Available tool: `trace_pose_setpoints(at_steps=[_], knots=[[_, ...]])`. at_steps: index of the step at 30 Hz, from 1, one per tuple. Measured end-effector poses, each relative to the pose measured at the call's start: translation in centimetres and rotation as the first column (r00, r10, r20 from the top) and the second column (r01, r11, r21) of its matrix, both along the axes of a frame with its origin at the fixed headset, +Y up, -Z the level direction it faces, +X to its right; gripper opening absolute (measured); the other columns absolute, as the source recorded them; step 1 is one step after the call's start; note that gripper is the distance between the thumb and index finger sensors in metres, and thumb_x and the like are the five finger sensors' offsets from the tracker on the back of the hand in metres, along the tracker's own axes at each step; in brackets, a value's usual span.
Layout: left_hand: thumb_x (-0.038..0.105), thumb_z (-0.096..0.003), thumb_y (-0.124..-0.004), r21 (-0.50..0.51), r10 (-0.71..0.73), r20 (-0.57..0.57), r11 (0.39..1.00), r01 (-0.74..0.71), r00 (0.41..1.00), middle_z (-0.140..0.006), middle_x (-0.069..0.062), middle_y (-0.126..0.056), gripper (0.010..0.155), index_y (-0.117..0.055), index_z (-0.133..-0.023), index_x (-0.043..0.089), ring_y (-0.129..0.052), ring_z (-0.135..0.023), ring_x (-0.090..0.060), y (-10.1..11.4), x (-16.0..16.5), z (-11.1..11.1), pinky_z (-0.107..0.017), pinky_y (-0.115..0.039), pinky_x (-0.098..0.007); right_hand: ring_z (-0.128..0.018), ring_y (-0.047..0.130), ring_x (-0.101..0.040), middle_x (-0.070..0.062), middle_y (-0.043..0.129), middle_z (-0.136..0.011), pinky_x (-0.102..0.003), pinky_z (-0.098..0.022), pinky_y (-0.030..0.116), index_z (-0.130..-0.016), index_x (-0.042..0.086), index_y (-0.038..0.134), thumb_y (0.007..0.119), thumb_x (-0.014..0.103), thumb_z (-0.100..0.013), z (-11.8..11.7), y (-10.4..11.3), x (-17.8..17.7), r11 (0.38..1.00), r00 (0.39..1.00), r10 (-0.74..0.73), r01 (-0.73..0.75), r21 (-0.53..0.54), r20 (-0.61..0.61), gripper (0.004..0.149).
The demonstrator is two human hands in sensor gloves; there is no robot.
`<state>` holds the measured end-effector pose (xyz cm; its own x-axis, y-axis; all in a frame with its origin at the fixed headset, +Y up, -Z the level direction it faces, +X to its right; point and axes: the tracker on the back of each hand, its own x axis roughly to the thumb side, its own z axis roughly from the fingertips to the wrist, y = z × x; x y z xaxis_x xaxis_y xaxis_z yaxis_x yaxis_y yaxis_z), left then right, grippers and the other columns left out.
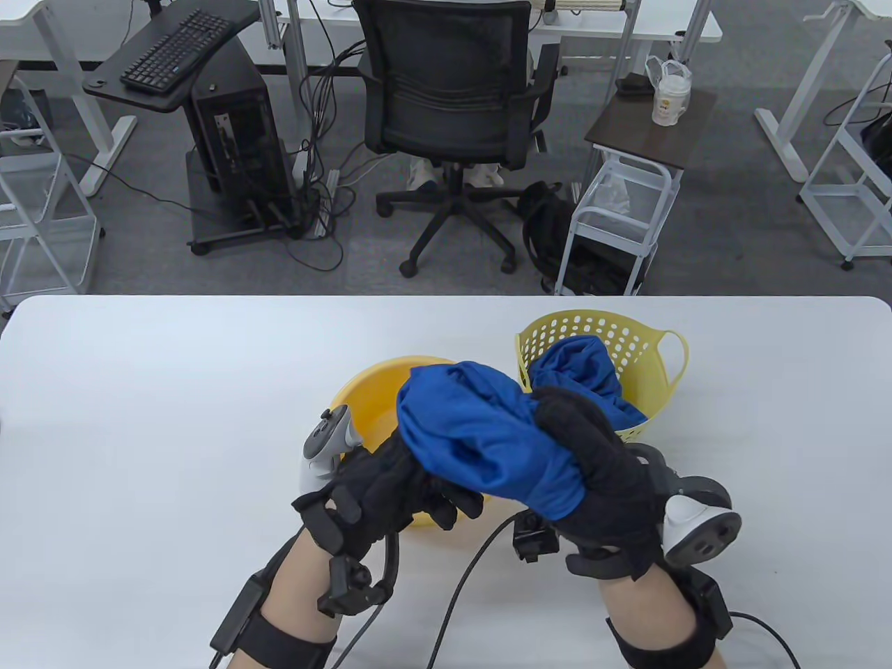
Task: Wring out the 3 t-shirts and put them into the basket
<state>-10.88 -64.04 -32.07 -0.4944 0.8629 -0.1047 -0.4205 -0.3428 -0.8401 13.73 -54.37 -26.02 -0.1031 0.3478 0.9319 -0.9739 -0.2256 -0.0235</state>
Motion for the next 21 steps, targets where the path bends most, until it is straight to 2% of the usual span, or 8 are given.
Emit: trace_pose_setpoints(at_steps=[5,9,12,13,15,17,19,21], knots=[[0.088,-0.0448,-0.083,0.013,0.015,-0.057,1.0,-0.014,0.998,-0.128,-0.022,-0.028,0.12,-0.002,-0.117,0.038,-0.073,-0.102,-0.049,0.7,-2.3,-0.2,-0.063,-0.087,-0.046,-0.076,0.082,-0.06,-0.02,0.077,-0.101,-0.061,-0.05,0.081,-0.096,0.017,0.078,0.091,0.029,-0.054,1.2,0.0,-2.8,0.926,0.927,0.375,-0.373,0.065,-0.023,0.045],[0.056,-0.0614,-0.085,0.049,-0.041,-0.257,0.997,0.055,0.965,-0.123,-0.006,-0.057,0.072,-0.04,-0.116,0.05,-0.084,-0.096,-0.041,1.1,-3.0,-0.5,-0.059,-0.091,-0.043,-0.08,0.08,-0.059,-0.017,0.081,-0.099,-0.066,-0.052,0.078,-0.087,0.014,0.085,0.09,0.037,-0.053,0.9,-0.3,-2.7,0.943,0.942,0.332,-0.331,0.034,-0.046,0.042],[0.041,-0.0613,-0.084,0.04,0.039,-0.306,0.999,-0.028,0.951,-0.12,0.001,-0.065,0.057,-0.055,-0.109,0.053,-0.082,-0.098,-0.039,1.4,-3.1,-0.5,-0.06,-0.09,-0.046,-0.091,0.071,-0.063,-0.016,0.081,-0.099,-0.082,-0.058,0.06,-0.081,0.01,0.087,0.086,0.039,-0.055,-0.5,-0.9,-1.6,0.976,0.981,0.182,-0.188,-0.11,-0.064,0.039],[0.039,-0.0613,-0.083,0.063,0.051,-0.309,0.997,-0.033,0.95,-0.12,0.005,-0.065,0.056,-0.056,-0.108,0.055,-0.08,-0.1,-0.039,1.7,-3.1,-0.4,-0.062,-0.088,-0.047,-0.088,0.074,-0.066,-0.015,0.083,-0.098,-0.081,-0.055,0.064,-0.079,0.01,0.088,0.086,0.04,-0.055,-1.8,-1.6,-1.1,0.976,0.995,0.068,-0.081,-0.202,-0.072,0.038],[0.037,-0.0602,-0.082,0.119,0.041,-0.341,0.993,0.0,0.939,-0.121,0.011,-0.064,0.054,-0.059,-0.104,0.058,-0.076,-0.104,-0.037,2.0,-2.9,-0.2,-0.065,-0.086,-0.047,-0.083,0.073,-0.072,-0.019,0.08,-0.099,-0.08,-0.052,0.067,-0.078,0.008,0.087,0.086,0.038,-0.056,-4.1,-3.2,-0.6,0.894,0.975,-0.117,0.02,-0.448,-0.189,0.037],[0.033,-0.0587,-0.082,0.128,0.013,-0.337,0.991,0.032,0.942,-0.121,0.013,-0.064,0.054,-0.063,-0.102,0.058,-0.074,-0.105,-0.039,2.0,-2.4,-0.1,-0.065,-0.085,-0.049,-0.078,0.07,-0.077,-0.032,0.066,-0.106,-0.078,-0.049,0.07,-0.078,0.004,0.085,0.088,0.033,-0.056,-5.9,-5.1,-0.5,0.746,0.907,-0.318,0.061,-0.663,-0.274,0.036],[0.028,-0.0567,-0.084,0.148,-0.06,-0.348,0.982,0.118,0.936,-0.122,0.012,-0.065,0.053,-0.069,-0.099,0.057,-0.072,-0.104,-0.043,2.5,-2.3,0.1,-0.063,-0.084,-0.052,-0.063,0.088,-0.069,-0.038,0.066,-0.102,-0.066,-0.038,0.083,-0.076,0.003,0.084,0.09,0.031,-0.055,-7.0,-6.3,-0.3,0.62,0.877,-0.384,0.014,-0.784,-0.288,0.035],[0.028,-0.0566,-0.083,0.249,-0.183,-0.371,0.925,0.288,0.91,-0.125,0.015,-0.063,0.054,-0.068,-0.099,0.058,-0.074,-0.103,-0.045,3.2,-2.6,0.2,-0.062,-0.086,-0.05,-0.051,0.095,-0.062,-0.036,0.075,-0.094,-0.054,-0.029,0.089,-0.075,0.004,0.084,0.094,0.031,-0.053,-7.9,-7.0,0.1,0.531,0.883,-0.34,-0.103,-0.841,-0.322,0.036]])
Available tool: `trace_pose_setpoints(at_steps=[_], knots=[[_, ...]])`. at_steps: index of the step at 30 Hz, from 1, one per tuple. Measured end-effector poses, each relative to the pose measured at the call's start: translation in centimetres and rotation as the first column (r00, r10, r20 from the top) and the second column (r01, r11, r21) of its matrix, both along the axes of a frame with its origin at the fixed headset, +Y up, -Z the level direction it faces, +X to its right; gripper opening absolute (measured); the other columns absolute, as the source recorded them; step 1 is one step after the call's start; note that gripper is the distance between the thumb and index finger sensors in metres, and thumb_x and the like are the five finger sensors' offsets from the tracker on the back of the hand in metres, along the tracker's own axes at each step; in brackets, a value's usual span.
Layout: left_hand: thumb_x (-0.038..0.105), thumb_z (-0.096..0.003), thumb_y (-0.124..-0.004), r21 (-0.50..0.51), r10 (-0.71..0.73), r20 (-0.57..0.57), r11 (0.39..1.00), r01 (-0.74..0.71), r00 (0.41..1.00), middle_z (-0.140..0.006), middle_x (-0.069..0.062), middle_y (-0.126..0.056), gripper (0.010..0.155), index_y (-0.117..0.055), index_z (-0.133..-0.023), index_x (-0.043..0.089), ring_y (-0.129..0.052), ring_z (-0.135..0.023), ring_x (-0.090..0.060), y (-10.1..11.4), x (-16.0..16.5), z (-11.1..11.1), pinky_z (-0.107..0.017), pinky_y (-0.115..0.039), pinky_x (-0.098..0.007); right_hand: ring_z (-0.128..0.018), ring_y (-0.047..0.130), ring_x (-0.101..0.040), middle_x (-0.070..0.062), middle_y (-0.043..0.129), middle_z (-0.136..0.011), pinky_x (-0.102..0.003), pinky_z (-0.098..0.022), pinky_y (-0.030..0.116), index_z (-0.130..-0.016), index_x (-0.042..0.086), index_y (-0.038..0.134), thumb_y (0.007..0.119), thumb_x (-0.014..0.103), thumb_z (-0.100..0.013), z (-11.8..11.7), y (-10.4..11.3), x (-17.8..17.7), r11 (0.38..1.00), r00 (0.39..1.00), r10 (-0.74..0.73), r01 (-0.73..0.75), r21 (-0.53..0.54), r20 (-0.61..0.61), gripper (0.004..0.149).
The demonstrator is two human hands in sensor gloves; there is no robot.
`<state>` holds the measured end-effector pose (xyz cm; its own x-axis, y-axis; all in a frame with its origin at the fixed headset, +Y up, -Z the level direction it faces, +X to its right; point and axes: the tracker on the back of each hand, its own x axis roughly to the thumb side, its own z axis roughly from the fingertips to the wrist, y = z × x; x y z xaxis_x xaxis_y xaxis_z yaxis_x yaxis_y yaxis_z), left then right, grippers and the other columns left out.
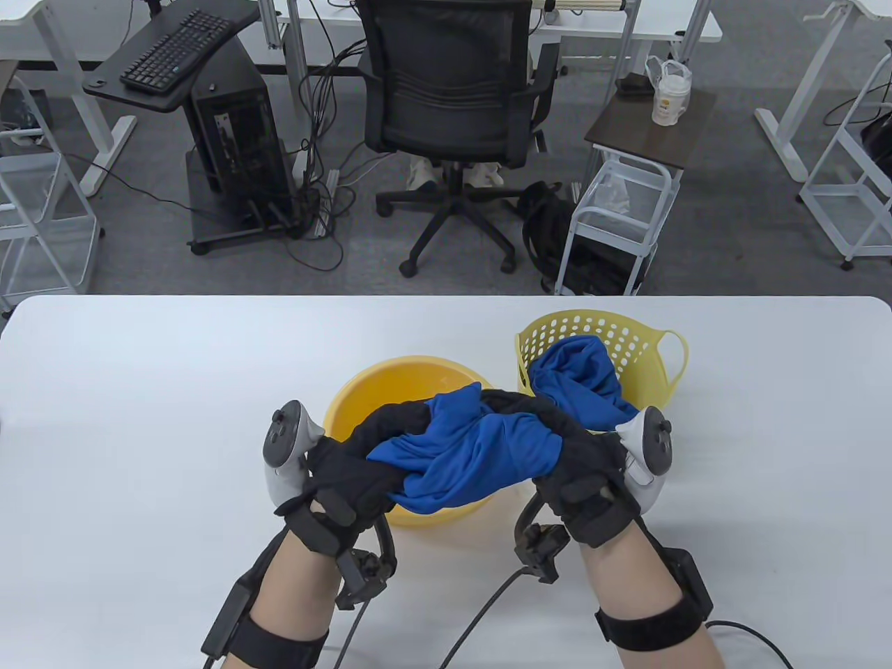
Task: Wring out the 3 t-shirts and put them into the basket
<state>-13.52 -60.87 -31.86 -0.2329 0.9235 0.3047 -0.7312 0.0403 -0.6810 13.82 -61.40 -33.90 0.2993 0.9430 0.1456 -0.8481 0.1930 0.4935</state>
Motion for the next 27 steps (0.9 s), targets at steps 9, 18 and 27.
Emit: trace_pose_setpoints(at_steps=[9,18,27], knots=[[0.073,-0.0545,-0.083,-0.028,-0.166,-0.099,0.986,0.164,0.981,-0.13,-0.001,-0.051,0.066,-0.058,-0.106,0.04,-0.062,-0.106,-0.053,-0.9,0.0,-0.1,-0.062,-0.078,-0.058,-0.044,0.093,-0.059,-0.039,0.076,-0.088,-0.047,-0.022,0.087,-0.075,0.001,0.082,0.093,0.027,-0.056,-0.7,-1.0,0.7,0.975,0.956,0.221,-0.217,-0.04,0.192,0.034],[0.081,-0.0314,-0.092,0.25,-0.435,-0.734,0.54,0.804,0.521,-0.121,-0.009,-0.051,0.122,-0.004,-0.109,0.047,-0.076,-0.1,-0.035,-0.1,4.3,2.5,-0.063,-0.083,-0.043,-0.033,0.096,-0.052,-0.037,0.079,-0.079,-0.039,-0.015,0.087,-0.073,0.004,0.084,0.094,0.031,-0.054,-1.1,-1.0,1.8,0.908,0.852,0.408,-0.417,-0.044,0.328,0.035],[0.074,-0.0348,-0.096,0.244,-0.352,-0.867,0.317,0.917,0.352,-0.126,-0.002,-0.043,0.096,-0.031,-0.105,0.063,-0.08,-0.098,-0.035,-1.5,6.4,3.1,-0.054,-0.089,-0.04,-0.02,0.096,-0.041,-0.037,0.078,-0.071,-0.029,-0.006,0.084,-0.074,0.007,0.082,0.097,0.034,-0.051,-1.5,-2.1,1.7,0.906,0.85,0.422,-0.387,-0.172,0.314,0.039]])
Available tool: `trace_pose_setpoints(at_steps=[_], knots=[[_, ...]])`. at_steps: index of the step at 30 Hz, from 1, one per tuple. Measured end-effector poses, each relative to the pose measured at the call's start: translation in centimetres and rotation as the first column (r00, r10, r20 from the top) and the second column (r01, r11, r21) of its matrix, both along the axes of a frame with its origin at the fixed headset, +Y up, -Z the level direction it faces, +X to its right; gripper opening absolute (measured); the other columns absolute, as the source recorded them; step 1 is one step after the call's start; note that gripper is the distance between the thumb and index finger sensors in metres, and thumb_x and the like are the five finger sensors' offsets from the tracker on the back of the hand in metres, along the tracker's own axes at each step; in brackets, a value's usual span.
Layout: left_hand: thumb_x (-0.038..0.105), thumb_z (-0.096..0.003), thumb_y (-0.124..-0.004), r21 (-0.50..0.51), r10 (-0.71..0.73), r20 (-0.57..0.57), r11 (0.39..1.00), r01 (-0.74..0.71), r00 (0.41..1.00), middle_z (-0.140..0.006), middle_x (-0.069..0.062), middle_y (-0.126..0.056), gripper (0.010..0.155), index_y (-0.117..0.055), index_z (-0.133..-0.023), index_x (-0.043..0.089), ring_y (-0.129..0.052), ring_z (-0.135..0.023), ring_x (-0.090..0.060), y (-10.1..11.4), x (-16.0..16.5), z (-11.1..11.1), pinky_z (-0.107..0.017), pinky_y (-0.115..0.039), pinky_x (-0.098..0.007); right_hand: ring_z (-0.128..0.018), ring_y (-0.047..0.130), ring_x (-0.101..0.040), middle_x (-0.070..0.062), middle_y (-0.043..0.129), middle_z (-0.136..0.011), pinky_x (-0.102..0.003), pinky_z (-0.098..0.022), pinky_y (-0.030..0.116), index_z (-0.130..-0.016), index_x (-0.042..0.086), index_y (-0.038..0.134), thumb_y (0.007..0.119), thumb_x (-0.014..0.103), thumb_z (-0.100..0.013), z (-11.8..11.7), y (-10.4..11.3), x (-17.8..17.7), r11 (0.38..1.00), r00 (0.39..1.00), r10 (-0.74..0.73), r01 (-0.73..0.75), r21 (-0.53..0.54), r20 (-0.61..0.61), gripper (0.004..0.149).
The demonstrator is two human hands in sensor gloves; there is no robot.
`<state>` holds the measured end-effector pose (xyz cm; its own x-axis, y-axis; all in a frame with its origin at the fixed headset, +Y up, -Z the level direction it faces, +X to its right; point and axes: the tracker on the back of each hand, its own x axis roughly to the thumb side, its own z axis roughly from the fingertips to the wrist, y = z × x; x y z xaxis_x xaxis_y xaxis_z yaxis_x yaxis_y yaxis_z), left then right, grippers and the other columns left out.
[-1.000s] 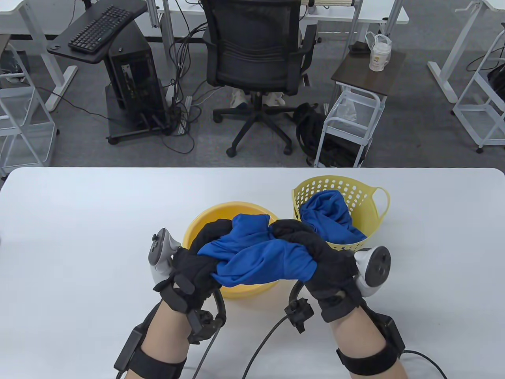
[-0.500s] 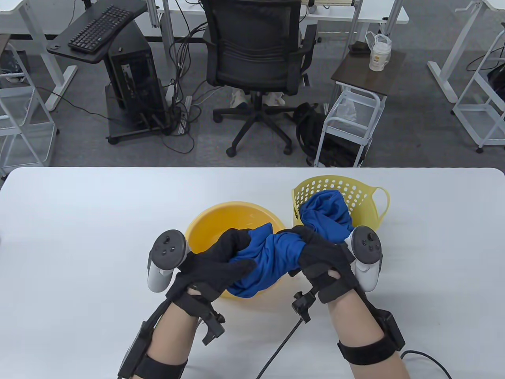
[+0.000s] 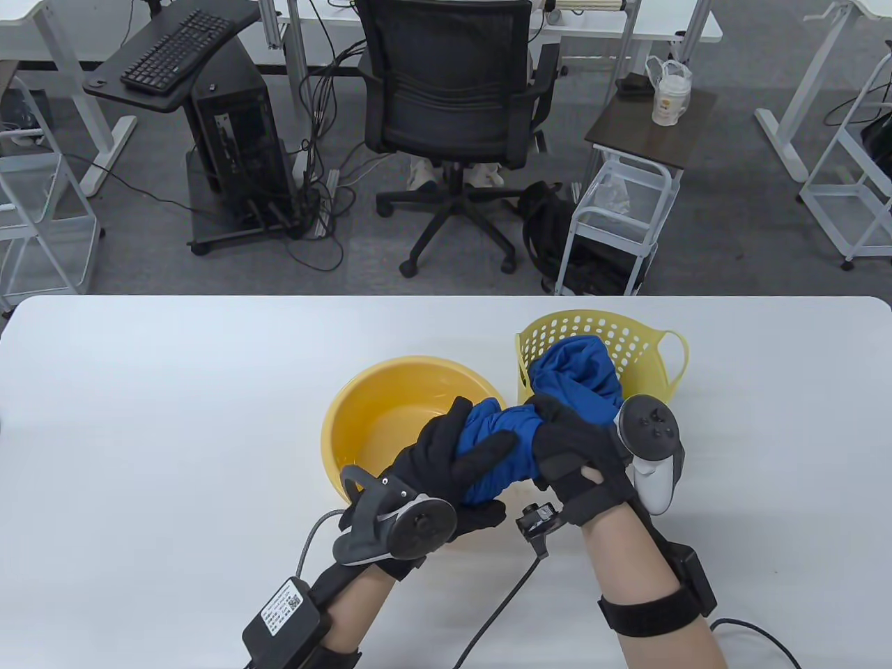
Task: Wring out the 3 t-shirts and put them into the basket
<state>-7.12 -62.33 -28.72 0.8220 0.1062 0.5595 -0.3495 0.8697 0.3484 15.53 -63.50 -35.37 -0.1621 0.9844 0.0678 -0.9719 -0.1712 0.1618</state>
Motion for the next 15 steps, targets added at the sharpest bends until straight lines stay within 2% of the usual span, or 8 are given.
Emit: trace_pose_setpoints(at_steps=[2,5,8,10,11,12,13,15], knots=[[0.073,-0.0423,-0.09,-0.037,0.119,0.003,0.992,-0.119,0.993,-0.117,-0.005,-0.063,0.082,-0.04,-0.106,0.062,-0.091,-0.087,-0.036,0.5,-0.9,-0.2,-0.045,-0.093,-0.038,-0.025,0.095,-0.043,-0.038,0.074,-0.076,-0.03,-0.011,0.085,-0.085,0.006,0.075,0.095,0.035,-0.053,-0.1,-0.3,-0.4,0.993,0.993,-0.112,0.11,-0.033,-0.044,0.047],[0.068,-0.0472,-0.089,-0.214,0.358,-0.006,0.912,-0.351,0.934,-0.111,-0.005,-0.071,0.074,-0.045,-0.106,0.061,-0.093,-0.084,-0.038,0.5,-3.1,-1.3,-0.041,-0.093,-0.04,-0.038,0.09,-0.05,-0.044,0.059,-0.096,-0.035,-0.024,0.086,-0.11,0.005,0.05,0.086,0.037,-0.06,-0.1,-0.6,-1.3,0.946,0.935,-0.316,0.323,0.018,-0.164,0.069],[0.066,-0.0512,-0.087,-0.396,0.582,-0.047,0.735,-0.55,0.812,-0.111,-0.007,-0.071,0.07,-0.047,-0.108,0.059,-0.093,-0.082,-0.038,-0.5,-6.0,-2.8,-0.04,-0.093,-0.04,-0.05,0.081,-0.065,-0.043,0.031,-0.113,-0.051,-0.037,0.083,-0.116,0.021,0.04,0.083,0.026,-0.061,0.1,0.1,-2.3,0.882,0.87,-0.393,0.449,0.147,-0.299,0.069],[0.065,-0.0523,-0.088,-0.55,0.746,-0.07,0.525,-0.649,0.663,-0.111,-0.009,-0.07,0.069,-0.049,-0.109,0.058,-0.092,-0.082,-0.04,-1.3,-7.0,-3.6,-0.04,-0.092,-0.041,-0.051,0.082,-0.064,-0.038,0.03,-0.116,-0.052,-0.036,0.083,-0.114,0.023,0.048,0.081,0.016,-0.06,0.4,1.1,-2.7,0.874,0.897,-0.262,0.377,0.306,-0.355,0.064],[0.064,-0.0532,-0.088,-0.63,0.816,-0.096,0.393,-0.67,0.57,-0.111,-0.01,-0.07,0.069,-0.049,-0.109,0.057,-0.091,-0.082,-0.04,-1.6,-7.6,-3.9,-0.04,-0.091,-0.042,-0.054,0.085,-0.061,-0.033,0.029,-0.118,-0.054,-0.036,0.082,-0.113,0.025,0.05,0.08,0.013,-0.059,0.8,1.8,-2.8,0.861,0.929,-0.114,0.27,0.43,-0.353,0.063],[0.064,-0.0538,-0.088,-0.649,0.833,-0.102,0.359,-0.671,0.544,-0.111,-0.01,-0.07,0.068,-0.05,-0.11,0.057,-0.091,-0.082,-0.04,-1.7,-7.7,-4.0,-0.04,-0.091,-0.042,-0.057,0.085,-0.06,-0.031,0.029,-0.119,-0.055,-0.036,0.081,-0.112,0.026,0.051,0.081,0.011,-0.059,1.0,2.0,-2.9,0.847,0.937,-0.058,0.229,0.48,-0.345,0.063],[0.064,-0.0542,-0.087,-0.692,0.861,-0.116,0.288,-0.662,0.496,-0.11,-0.011,-0.07,0.068,-0.05,-0.11,0.056,-0.092,-0.082,-0.04,-1.8,-8.1,-4.3,-0.039,-0.092,-0.041,-0.059,0.084,-0.062,-0.026,0.03,-0.12,-0.056,-0.037,0.08,-0.111,0.027,0.053,0.08,0.008,-0.057,1.6,2.7,-3.0,0.773,0.949,0.124,0.089,0.628,-0.288,0.064],[0.064,-0.0558,-0.086,-0.744,0.888,-0.123,0.214,-0.633,0.444,-0.11,-0.012,-0.07,0.067,-0.05,-0.111,0.055,-0.092,-0.08,-0.041,-1.8,-8.4,-4.5,-0.038,-0.092,-0.041,-0.061,0.083,-0.061,-0.021,0.03,-0.121,-0.057,-0.038,0.079,-0.111,0.031,0.049,0.082,0.008,-0.055,2.4,3.2,-3.3,0.629,0.926,0.349,-0.121,0.768,-0.14,0.069]])
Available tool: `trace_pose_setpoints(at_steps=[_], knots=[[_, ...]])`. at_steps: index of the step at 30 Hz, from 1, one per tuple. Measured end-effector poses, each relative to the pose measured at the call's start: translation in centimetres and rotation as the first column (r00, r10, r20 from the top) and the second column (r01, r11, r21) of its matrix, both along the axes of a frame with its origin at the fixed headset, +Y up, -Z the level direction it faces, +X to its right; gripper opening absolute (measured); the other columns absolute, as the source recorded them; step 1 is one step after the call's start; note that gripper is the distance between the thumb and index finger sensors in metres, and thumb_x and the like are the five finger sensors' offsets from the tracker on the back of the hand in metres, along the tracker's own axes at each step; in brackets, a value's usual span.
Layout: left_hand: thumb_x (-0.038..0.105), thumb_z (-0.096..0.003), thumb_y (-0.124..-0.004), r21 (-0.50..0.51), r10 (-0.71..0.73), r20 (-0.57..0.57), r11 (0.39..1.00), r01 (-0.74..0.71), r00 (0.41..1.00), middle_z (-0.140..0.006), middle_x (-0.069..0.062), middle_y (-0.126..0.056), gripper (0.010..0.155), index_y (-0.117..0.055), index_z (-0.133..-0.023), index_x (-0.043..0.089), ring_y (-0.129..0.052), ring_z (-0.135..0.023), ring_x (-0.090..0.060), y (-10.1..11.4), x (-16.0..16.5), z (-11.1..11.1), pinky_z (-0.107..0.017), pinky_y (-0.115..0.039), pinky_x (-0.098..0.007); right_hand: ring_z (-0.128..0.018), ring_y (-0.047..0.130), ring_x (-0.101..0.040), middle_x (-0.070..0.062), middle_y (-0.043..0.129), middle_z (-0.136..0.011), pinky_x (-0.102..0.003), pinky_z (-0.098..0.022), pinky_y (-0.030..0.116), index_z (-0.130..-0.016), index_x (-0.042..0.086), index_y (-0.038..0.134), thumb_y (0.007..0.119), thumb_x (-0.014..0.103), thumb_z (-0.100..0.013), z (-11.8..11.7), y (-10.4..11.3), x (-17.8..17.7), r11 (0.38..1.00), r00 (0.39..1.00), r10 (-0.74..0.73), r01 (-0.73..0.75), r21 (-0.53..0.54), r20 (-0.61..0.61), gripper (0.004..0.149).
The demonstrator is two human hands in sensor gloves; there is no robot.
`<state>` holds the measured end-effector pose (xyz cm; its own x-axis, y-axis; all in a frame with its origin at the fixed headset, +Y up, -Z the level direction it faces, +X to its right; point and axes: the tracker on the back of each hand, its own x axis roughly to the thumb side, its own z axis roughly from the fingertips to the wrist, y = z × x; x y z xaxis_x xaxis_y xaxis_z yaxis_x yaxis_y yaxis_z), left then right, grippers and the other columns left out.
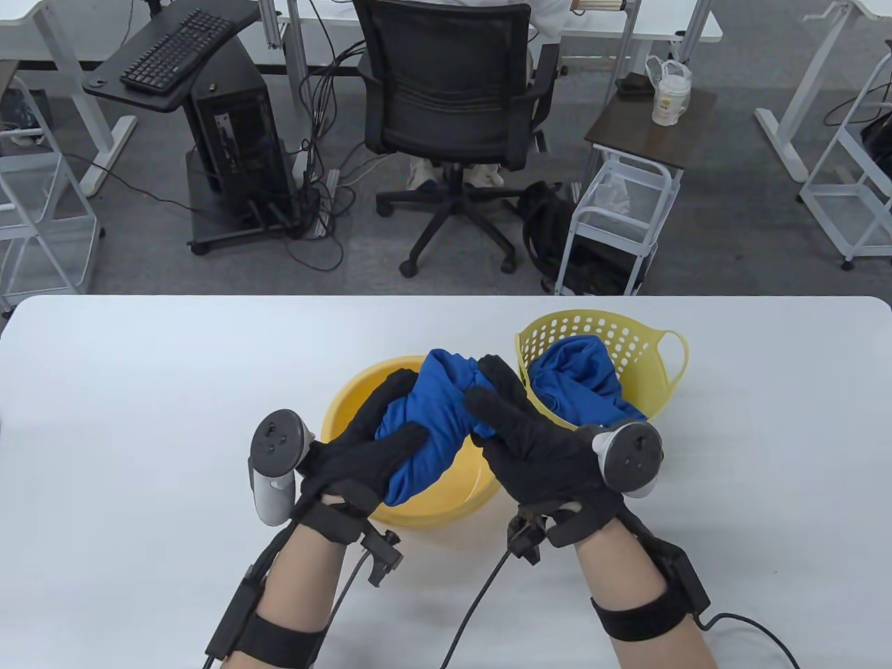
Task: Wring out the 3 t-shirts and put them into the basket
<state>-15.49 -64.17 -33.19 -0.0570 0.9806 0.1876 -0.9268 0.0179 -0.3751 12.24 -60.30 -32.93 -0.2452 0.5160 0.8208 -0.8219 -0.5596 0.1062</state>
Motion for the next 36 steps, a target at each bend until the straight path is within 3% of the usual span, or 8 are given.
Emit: trace_pose_setpoints(at_steps=[3,7,14,18,24,27,33,36], knots=[[0.066,-0.0571,-0.085,-0.024,0.009,0.074,1.0,-0.007,0.997,-0.109,-0.013,-0.071,0.065,-0.051,-0.112,0.055,-0.094,-0.078,-0.04,0.3,-0.3,-0.2,-0.037,-0.093,-0.039,-0.082,0.068,-0.063,-0.017,0.006,-0.12,-0.065,-0.055,0.069,-0.106,0.037,0.014,0.095,0.029,-0.053,1.7,0.0,-1.4,0.885,0.901,0.308,-0.389,0.257,0.304,0.098],[0.067,-0.0588,-0.083,-0.104,-0.008,0.243,0.994,0.035,0.97,-0.108,-0.015,-0.071,0.064,-0.052,-0.113,0.054,-0.094,-0.077,-0.041,-0.1,0.6,-0.3,-0.037,-0.094,-0.038,-0.105,0.026,-0.062,-0.016,-0.015,-0.111,-0.081,-0.07,0.038,-0.097,0.036,-0.006,0.1,0.044,-0.045,3.2,-0.7,-3.2,0.788,0.812,0.275,-0.497,0.363,0.515,0.118],[0.065,-0.0589,-0.084,-0.054,-0.163,0.401,0.978,0.201,0.901,-0.108,-0.016,-0.069,0.064,-0.057,-0.114,0.047,-0.093,-0.078,-0.043,-0.2,2.0,-0.4,-0.04,-0.093,-0.04,-0.108,0.022,-0.057,-0.014,0.007,-0.117,-0.081,-0.069,0.038,-0.107,0.03,0.031,0.108,0.045,-0.033,4.8,-0.3,-3.3,0.688,0.832,0.216,-0.501,0.524,0.512,0.107],[0.063,-0.0589,-0.084,-0.013,-0.143,0.448,0.986,0.167,0.882,-0.106,-0.017,-0.071,0.063,-0.06,-0.114,0.042,-0.093,-0.078,-0.043,0.5,1.9,-0.1,-0.039,-0.092,-0.042,-0.09,0.079,-0.055,-0.023,0.053,-0.109,-0.063,-0.064,0.077,-0.106,0.029,0.037,0.11,0.039,-0.033,4.4,0.4,-2.8,0.777,0.938,0.171,-0.316,0.544,0.301,0.104],[0.061,-0.0577,-0.085,-0.013,-0.089,0.512,0.994,0.112,0.854,-0.104,-0.018,-0.074,0.061,-0.065,-0.112,0.042,-0.095,-0.076,-0.043,0.3,2.0,-0.3,-0.037,-0.093,-0.043,-0.095,0.068,-0.064,-0.031,0.054,-0.106,-0.071,-0.062,0.07,-0.108,0.03,0.031,0.11,0.035,-0.035,4.5,0.9,-2.8,0.829,0.957,0.192,-0.277,0.486,0.217,0.108],[0.061,-0.0575,-0.085,-0.032,-0.057,0.537,0.996,0.087,0.842,-0.105,-0.016,-0.074,0.062,-0.068,-0.111,0.036,-0.096,-0.076,-0.042,0.2,2.0,-0.3,-0.037,-0.094,-0.043,-0.073,0.096,-0.047,-0.032,0.067,-0.094,-0.061,-0.054,0.088,-0.107,0.027,0.04,0.111,0.032,-0.034,4.2,0.9,-2.6,0.879,0.979,0.138,-0.191,0.437,0.151,0.102],[0.076,-0.059,-0.075,-0.121,-0.1,0.392,0.98,0.159,0.914,-0.112,-0.019,-0.065,0.091,-0.026,-0.118,0.027,-0.09,-0.081,-0.042,-0.1,1.0,-0.2,-0.048,-0.089,-0.041,-0.046,0.101,-0.036,-0.031,0.071,-0.09,-0.041,-0.027,0.098,-0.108,0.025,0.038,0.11,0.024,-0.039,2.4,-0.5,-2.6,0.926,0.961,0.116,-0.196,0.323,0.25,0.1],[0.081,-0.0577,-0.069,-0.101,-0.129,0.311,0.981,0.168,0.941,-0.113,-0.022,-0.063,0.086,-0.031,-0.121,0.035,-0.088,-0.083,-0.043,-0.4,1.0,-0.3,-0.051,-0.087,-0.041,-0.04,0.1,-0.032,-0.03,0.071,-0.089,-0.034,-0.02,0.096,-0.108,0.027,0.037,0.109,0.024,-0.04,2.0,-0.9,-2.5,0.913,0.92,0.146,-0.267,0.309,0.365,0.099]])
